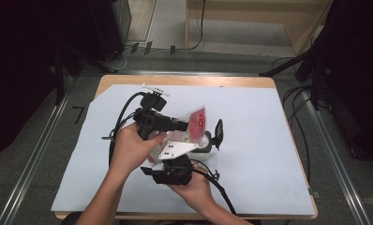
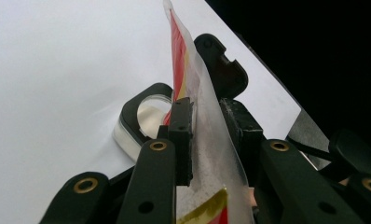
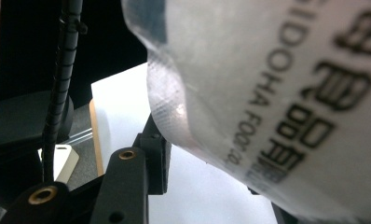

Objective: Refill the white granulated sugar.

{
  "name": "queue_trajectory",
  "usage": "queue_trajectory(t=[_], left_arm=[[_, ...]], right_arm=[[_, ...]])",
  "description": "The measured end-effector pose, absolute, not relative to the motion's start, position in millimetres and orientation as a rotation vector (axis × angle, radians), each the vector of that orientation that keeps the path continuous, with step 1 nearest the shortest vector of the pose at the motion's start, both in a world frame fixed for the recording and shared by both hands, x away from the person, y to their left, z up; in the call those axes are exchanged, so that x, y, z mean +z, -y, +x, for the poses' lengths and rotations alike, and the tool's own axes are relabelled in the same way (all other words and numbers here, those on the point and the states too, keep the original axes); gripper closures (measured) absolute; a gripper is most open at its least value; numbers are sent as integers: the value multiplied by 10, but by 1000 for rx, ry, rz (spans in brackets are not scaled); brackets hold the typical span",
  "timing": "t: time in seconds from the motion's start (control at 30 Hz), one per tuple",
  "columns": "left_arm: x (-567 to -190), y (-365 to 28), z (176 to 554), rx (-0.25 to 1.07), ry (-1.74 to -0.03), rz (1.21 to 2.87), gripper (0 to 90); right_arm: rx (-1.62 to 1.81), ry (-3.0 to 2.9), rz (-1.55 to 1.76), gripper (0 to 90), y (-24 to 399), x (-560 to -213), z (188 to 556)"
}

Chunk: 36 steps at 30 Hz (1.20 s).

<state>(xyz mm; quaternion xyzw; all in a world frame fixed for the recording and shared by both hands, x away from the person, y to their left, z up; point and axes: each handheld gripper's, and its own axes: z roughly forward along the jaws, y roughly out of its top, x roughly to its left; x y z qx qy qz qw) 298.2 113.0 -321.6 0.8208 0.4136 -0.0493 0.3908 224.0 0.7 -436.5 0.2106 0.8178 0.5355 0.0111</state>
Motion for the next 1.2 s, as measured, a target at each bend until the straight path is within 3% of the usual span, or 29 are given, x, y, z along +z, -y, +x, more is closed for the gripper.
queue_trajectory(t=[1.2], left_arm=[[-3383,-1211,3002,-229,-1080,2188,773]], right_arm=[[1568,-2599,601,596,-20,-4696,2220]])
